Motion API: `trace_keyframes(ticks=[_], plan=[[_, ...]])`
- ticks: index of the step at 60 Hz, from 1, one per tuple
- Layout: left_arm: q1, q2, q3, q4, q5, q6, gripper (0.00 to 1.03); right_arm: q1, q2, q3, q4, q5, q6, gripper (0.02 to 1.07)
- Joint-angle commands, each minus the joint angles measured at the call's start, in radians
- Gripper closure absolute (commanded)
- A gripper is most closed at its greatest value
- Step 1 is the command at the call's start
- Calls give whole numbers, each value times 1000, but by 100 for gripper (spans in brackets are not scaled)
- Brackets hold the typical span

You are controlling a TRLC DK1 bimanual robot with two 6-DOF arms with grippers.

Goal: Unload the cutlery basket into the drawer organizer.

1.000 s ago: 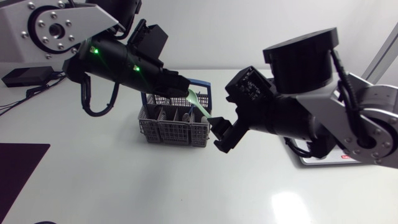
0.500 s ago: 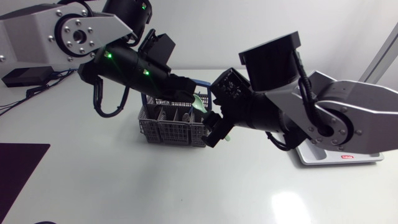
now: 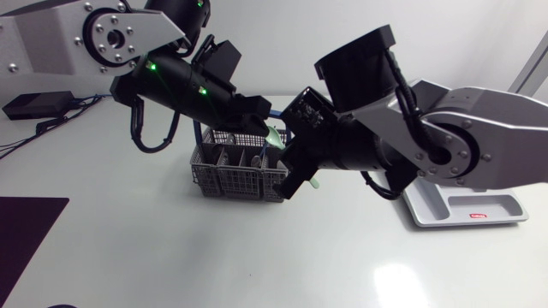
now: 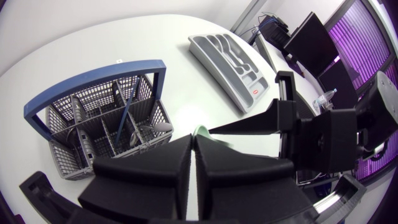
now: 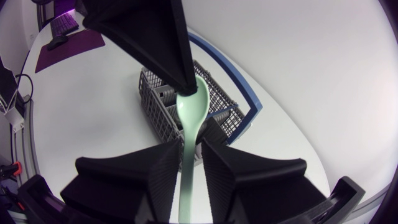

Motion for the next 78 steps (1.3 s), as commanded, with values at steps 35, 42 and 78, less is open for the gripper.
trace_keyframes(ticks=[35,42,78], plan=[[10,20,50,-22,11,-26,75,4,16,0,-49,-45,17,101],[25,17,96,-19,11,-22,52,4,8,-19,-50,-54,11,101],[139,20,116,105,-18,305,35,-380,-187,-186,-168,-394,-230,101]])
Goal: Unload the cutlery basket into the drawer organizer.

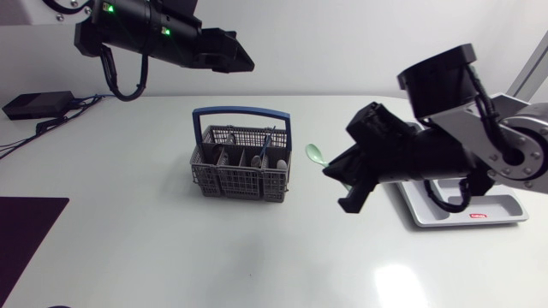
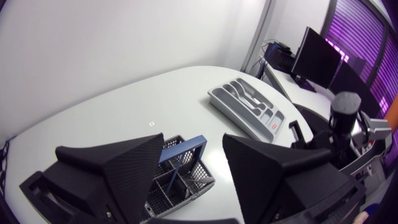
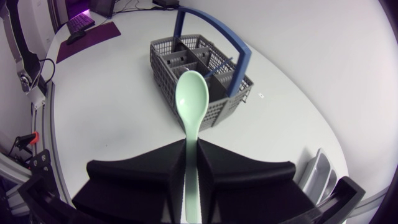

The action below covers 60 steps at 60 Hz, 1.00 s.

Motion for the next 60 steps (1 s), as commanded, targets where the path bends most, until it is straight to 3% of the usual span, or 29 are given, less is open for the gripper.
trace_keyframes(ticks=[1,18,27,42,60], plan=[[-7,16,-40,10,-12,110,35,-92,-15,-40,-32,-46,-99,101],[-79,10,-121,17,-87,211,35,-506,44,-57,-145,-238,-539,101],[-89,-9,-180,28,-110,236,35,-708,148,21,-286,-307,-828,101],[-112,-47,-264,68,-142,271,35,-946,347,141,-391,-293,-1207,101],[-193,-84,-338,114,-234,279,34,-1109,591,320,-388,-209,-1435,101]])
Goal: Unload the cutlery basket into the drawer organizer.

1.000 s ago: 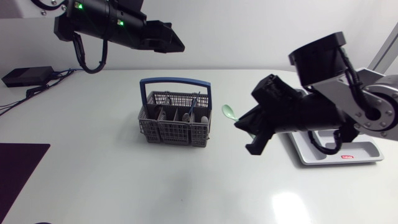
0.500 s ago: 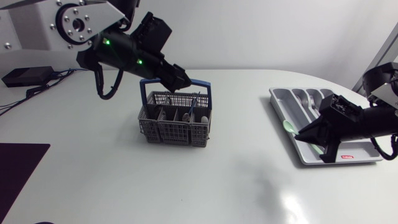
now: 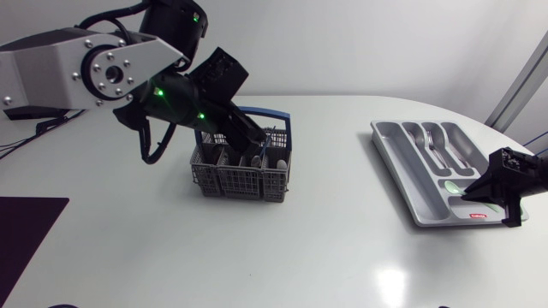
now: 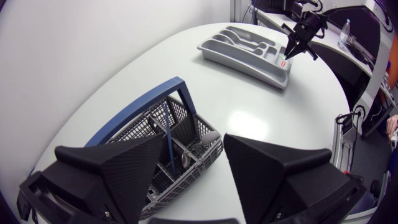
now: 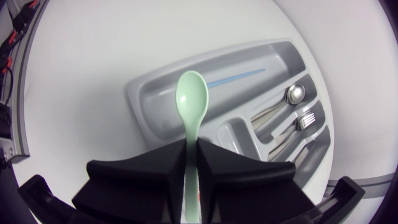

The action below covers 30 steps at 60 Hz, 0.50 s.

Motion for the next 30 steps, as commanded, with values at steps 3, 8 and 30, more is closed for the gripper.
trace_keyframes(ticks=[3,8,30], plan=[[-33,-28,-47,10,-32,25,33,-48,93,77,-7,35,-125,101],[-51,-40,-64,19,-52,28,33,-68,125,100,10,71,-182,101],[-79,-80,-162,76,-72,28,32,-67,188,41,200,166,-279,99]])
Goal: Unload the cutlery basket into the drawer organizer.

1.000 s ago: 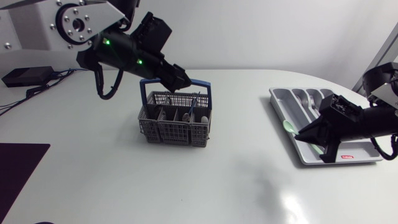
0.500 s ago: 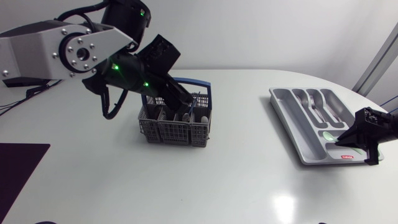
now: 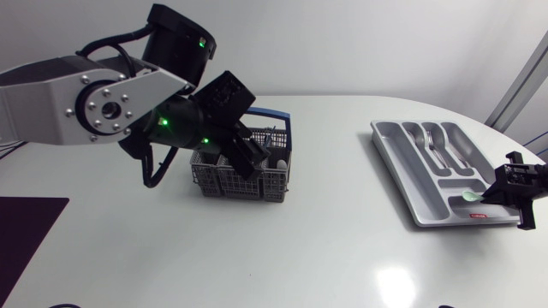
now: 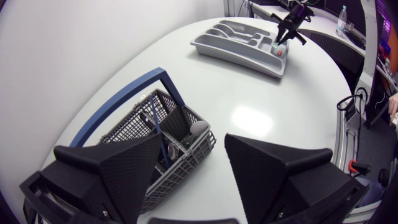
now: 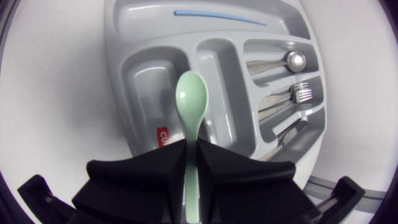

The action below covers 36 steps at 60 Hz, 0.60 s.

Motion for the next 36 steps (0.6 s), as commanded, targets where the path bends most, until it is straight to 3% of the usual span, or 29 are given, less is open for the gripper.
trace_keyframes(ticks=[1,9,12,22,36], plan=[[-12,-20,-46,9,-5,13,32,10,27,-49,46,13,-52,96],[-10,-45,-81,19,-5,15,32,8,3,-103,109,30,-54,63],[-9,-51,-92,25,-5,16,32,6,-11,-109,109,33,-57,56],[-6,-66,-121,37,-5,21,32,6,-82,-110,86,29,-28,55],[-4,-88,-181,81,-5,21,32,135,-305,-92,-159,-20,215,55]])
